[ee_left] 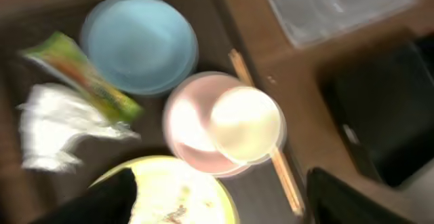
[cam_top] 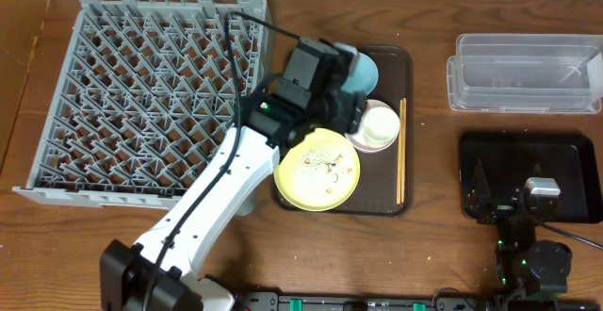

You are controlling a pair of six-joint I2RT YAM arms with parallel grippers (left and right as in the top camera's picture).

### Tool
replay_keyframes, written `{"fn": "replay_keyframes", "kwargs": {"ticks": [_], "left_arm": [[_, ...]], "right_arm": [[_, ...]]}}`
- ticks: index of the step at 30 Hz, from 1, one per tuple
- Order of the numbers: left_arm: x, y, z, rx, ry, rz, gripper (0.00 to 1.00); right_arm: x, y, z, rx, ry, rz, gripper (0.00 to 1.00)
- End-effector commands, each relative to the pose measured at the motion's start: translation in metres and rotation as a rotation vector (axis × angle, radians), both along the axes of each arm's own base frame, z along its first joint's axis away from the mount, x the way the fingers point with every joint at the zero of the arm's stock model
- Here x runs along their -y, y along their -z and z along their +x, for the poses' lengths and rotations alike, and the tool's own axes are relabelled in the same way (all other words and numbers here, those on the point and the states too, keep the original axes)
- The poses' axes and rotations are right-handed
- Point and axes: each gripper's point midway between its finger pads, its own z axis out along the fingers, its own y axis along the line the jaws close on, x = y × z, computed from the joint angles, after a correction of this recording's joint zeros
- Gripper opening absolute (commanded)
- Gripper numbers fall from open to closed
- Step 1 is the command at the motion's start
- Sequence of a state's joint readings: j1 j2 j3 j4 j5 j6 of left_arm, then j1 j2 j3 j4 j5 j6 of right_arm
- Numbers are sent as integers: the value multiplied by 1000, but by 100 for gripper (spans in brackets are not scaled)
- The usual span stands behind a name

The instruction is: Sort waste into correct bins and load items into the dishwasher

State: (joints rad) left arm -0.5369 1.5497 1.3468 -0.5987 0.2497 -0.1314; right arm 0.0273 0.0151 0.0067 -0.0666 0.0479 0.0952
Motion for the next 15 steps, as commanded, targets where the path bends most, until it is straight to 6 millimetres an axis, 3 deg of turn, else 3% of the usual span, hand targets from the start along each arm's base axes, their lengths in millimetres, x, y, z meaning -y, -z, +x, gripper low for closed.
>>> {"fn": "replay_keyframes", "kwargs": {"ticks": [1,3,8,15], "left_arm": [[35,29,-33,-142,139,-54,87],[47,43,-39,-154,167,-30,93],[69,66,-36,-124,190,21,93],[69,90,-14,-15,114,161,93]], "right_arm": [[2,1,0,-4,6,4,99],[2,1,0,-4,6,4,99],[2,1,0,-4,6,4,99],[2,1,0,-4,6,4,99]]}}
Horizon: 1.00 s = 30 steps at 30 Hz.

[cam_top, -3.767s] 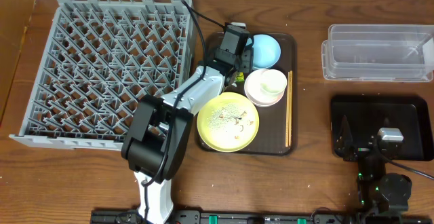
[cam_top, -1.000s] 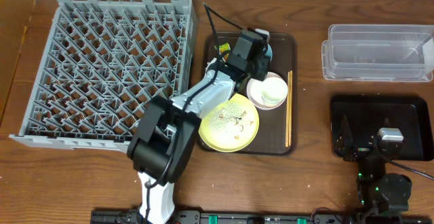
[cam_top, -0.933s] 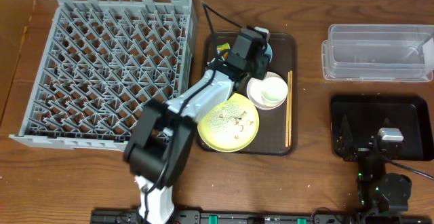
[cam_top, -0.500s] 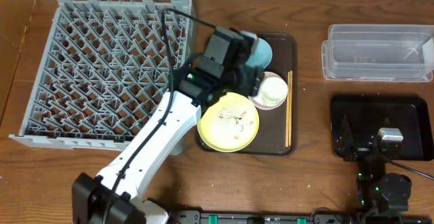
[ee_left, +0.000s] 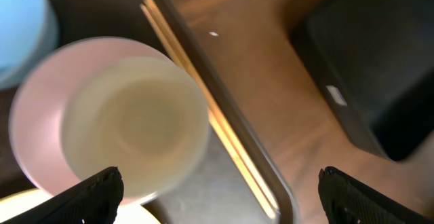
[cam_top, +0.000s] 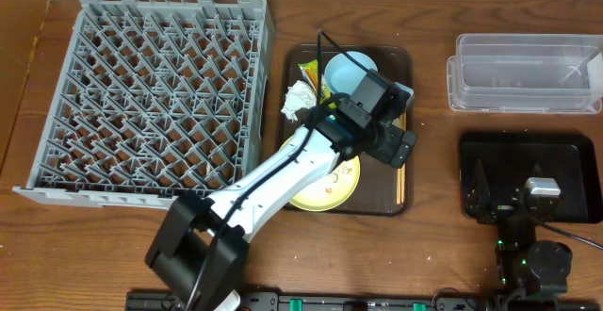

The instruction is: Sort waste into correct bins and load items into the dishwasher

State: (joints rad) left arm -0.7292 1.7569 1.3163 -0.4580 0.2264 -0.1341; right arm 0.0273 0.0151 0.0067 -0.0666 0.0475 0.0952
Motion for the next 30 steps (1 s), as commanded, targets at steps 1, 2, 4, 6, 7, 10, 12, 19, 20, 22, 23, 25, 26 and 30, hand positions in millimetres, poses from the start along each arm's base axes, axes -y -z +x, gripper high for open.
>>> {"fn": "replay_keyframes", "kwargs": {"ticks": [1,2,4,6,7,10,12,19,20,22,23,25,26,30], "left_arm": [[-11,15,16,71,-63,100,93],[-10,20,18,74,-67,109,92],[-8,32,19,60,-64,120,91],[-7,47,17,37,-58,143,91],[-6,54,16,27,-53,154,91],[-1,63,13,20,-40,162,87],[4,61,12,31,-33,151,83],[11,53,22,80,-42,119,65],[11,53,22,81,-42,119,60],[11,52,22,81,-42,119,52],[11,52,22,82,-42,118,49],[11,51,22,83,-43,116,41],[11,50,22,85,-43,116,36],[12,44,23,95,-44,105,26]], "right_arm": [[2,1,0,-4,7,4,99],[2,1,0,-4,7,4,99],[2,1,0,-4,7,4,99],[2,1,0,-4,7,4,99],[2,1,0,-4,7,4,99],[2,1,0,-4,7,4,99],[2,1,0,-4,7,4,99],[2,1,0,-4,7,4,99],[2,1,0,-4,7,4,99],[2,1,0,-4,7,4,99],[2,1,0,-4,7,4,99],[2,1,0,-4,7,4,99],[2,1,0,-4,7,4,99],[2,1,0,-4,7,4,99]]}}
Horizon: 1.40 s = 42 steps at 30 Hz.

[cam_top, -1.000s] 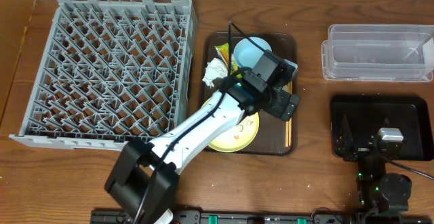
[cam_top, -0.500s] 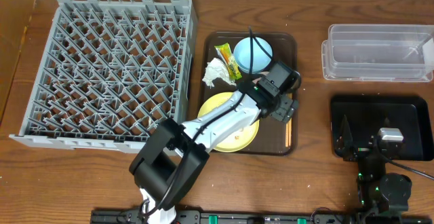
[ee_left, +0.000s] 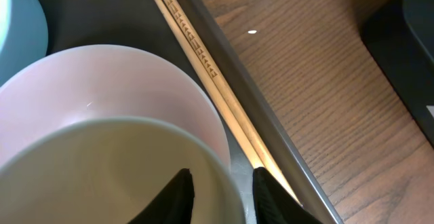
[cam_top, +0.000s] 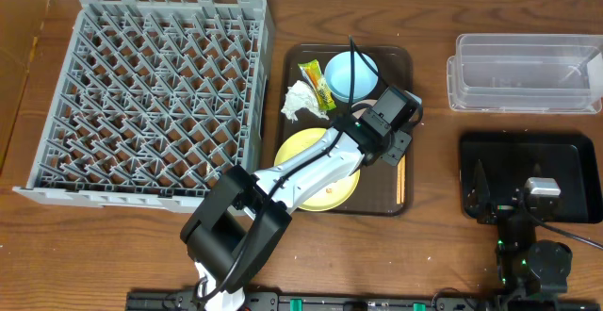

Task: Sort waste into correct bins and load items into the dishwasher
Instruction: 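Grasp the white paper cup with the left gripper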

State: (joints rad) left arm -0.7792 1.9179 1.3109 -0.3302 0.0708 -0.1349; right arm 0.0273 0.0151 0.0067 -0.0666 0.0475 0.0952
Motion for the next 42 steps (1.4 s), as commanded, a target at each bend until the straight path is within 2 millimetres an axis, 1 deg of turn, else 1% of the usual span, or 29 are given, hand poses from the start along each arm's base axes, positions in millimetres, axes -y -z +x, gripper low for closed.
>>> {"fn": "replay_keyframes", "kwargs": {"ticks": [1,4,5,9,14,19,23,26,28,29,30,31,33,38,42], "left_arm": [[0,-16,5,37,-7,-18,22],[0,-20,5,40,-8,-23,10],[-1,-20,4,39,-10,-24,8],[-1,-28,4,45,-17,-37,8],[-1,-55,5,83,-28,-84,8],[-4,-91,1,111,-64,-151,8],[-16,-119,0,134,-98,-194,8],[-31,-131,4,129,-148,-214,8],[-37,-129,4,115,-157,-207,23],[-36,-126,2,94,-149,-206,34],[-35,-120,-2,67,-137,-202,42],[-32,-114,-6,42,-124,-200,46],[-27,-101,-13,-1,-103,-182,50],[-13,-64,-17,-41,-59,-120,51],[-3,-43,-15,-19,22,-75,51]], "right_arm": [[2,1,0,-4,7,4,99],[2,1,0,-4,7,4,99],[2,1,0,-4,7,4,99],[2,1,0,-4,7,4,99],[2,1,0,-4,7,4,99],[2,1,0,-4,7,4,99],[2,1,0,-4,7,4,99],[2,1,0,-4,7,4,99],[2,1,0,-4,7,4,99],[2,1,0,-4,7,4,99],[2,1,0,-4,7,4,99],[2,1,0,-4,7,4,99],[2,1,0,-4,7,4,99],[2,1,0,-4,7,4,99],[2,1,0,-4,7,4,99]]}}
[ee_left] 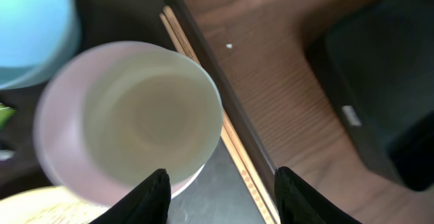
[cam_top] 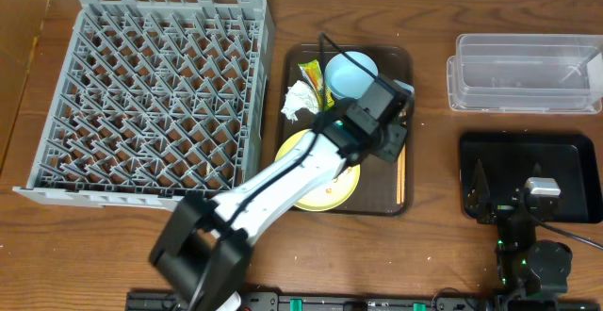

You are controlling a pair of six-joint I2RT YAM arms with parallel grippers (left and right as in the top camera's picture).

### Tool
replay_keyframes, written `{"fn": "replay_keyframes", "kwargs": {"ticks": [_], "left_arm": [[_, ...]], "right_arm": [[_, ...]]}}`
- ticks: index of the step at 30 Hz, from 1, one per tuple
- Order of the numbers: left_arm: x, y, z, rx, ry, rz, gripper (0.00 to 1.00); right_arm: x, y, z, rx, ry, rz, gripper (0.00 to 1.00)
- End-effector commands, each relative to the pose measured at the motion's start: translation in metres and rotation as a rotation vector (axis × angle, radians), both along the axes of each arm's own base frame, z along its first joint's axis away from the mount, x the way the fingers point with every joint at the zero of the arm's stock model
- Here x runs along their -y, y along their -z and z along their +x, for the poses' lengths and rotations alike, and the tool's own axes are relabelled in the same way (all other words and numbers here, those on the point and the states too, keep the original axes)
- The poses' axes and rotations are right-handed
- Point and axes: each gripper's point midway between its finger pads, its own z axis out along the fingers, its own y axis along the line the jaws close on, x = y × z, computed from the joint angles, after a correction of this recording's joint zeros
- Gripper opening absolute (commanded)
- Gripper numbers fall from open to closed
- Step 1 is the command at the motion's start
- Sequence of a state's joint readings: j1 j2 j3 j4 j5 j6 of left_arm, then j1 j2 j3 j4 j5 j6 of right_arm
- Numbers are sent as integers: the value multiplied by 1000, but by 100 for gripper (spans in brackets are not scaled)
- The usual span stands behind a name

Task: Sort waste into correct bins and load items into the dishwasher
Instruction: 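Grasp the white paper cup with the left gripper, then lift the white cup and carry it left over the dish rack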

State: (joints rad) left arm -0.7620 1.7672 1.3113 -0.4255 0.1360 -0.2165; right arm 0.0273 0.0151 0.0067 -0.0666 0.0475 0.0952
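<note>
A cream cup (ee_left: 152, 122) sits inside a pink bowl (ee_left: 57, 136) on the dark tray (cam_top: 290, 66). My left gripper (ee_left: 227, 200) hangs above the cup's near right side. It is open, with only tray floor and the chopsticks (ee_left: 237, 153) between its fingers. In the overhead view the left gripper (cam_top: 391, 122) covers the cup and bowl. Also on the tray are a blue bowl (cam_top: 344, 73), a yellow plate (cam_top: 316, 184) with crumbs, a snack wrapper (cam_top: 313, 73) and a crumpled tissue (cam_top: 299, 101). My right gripper (cam_top: 485, 193) rests over the black bin (cam_top: 575, 174).
The grey dish rack (cam_top: 151, 94) fills the left of the table. A clear plastic container (cam_top: 528, 71) stands at the back right, above the black bin. The chopsticks (cam_top: 402, 174) lie along the tray's right rim.
My left gripper was low at the cup's rim with its fingers close together. Now it is higher, its fingers stand wider apart, and the cup still sits in the pink bowl.
My left gripper was over the tray's left part near the blue bowl. Then it was wide open above the cup in the pink bowl. Then it was down at the cup's rim, fingers narrowed. Now it is higher and open. The right arm has stayed put.
</note>
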Motion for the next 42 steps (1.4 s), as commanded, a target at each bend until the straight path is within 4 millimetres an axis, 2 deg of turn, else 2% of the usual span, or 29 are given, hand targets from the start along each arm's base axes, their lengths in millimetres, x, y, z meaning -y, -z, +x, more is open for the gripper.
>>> {"fn": "replay_keyframes", "kwargs": {"ticks": [1,4,8,11,18,24,27,28,34,38,41,42], "left_arm": [[7,15,0,25,86,40,51],[5,18,6,53,87,65,51],[-6,20,17,116,69,141,51],[-7,26,18,120,82,162,50],[0,61,9,29,123,168,49],[4,58,12,47,122,150,35],[5,50,14,57,111,133,10],[5,47,14,60,103,125,8],[6,15,16,105,81,71,8],[4,-29,16,169,54,2,8],[-12,-63,24,172,-81,-86,8],[-23,-75,30,165,-151,-127,8]], "right_arm": [[2,1,0,-4,7,4,99],[2,1,0,-4,7,4,99],[2,1,0,-4,7,4,99],[2,1,0,-4,7,4,99],[2,1,0,-4,7,4,99],[2,1,0,-4,7,4,99],[2,1,0,-4,7,4,99],[2,1,0,-4,7,4,99],[2,1,0,-4,7,4,99],[2,1,0,-4,7,4,99],[2,1,0,-4,7,4,99],[2,1,0,-4,7,4,99]]}}
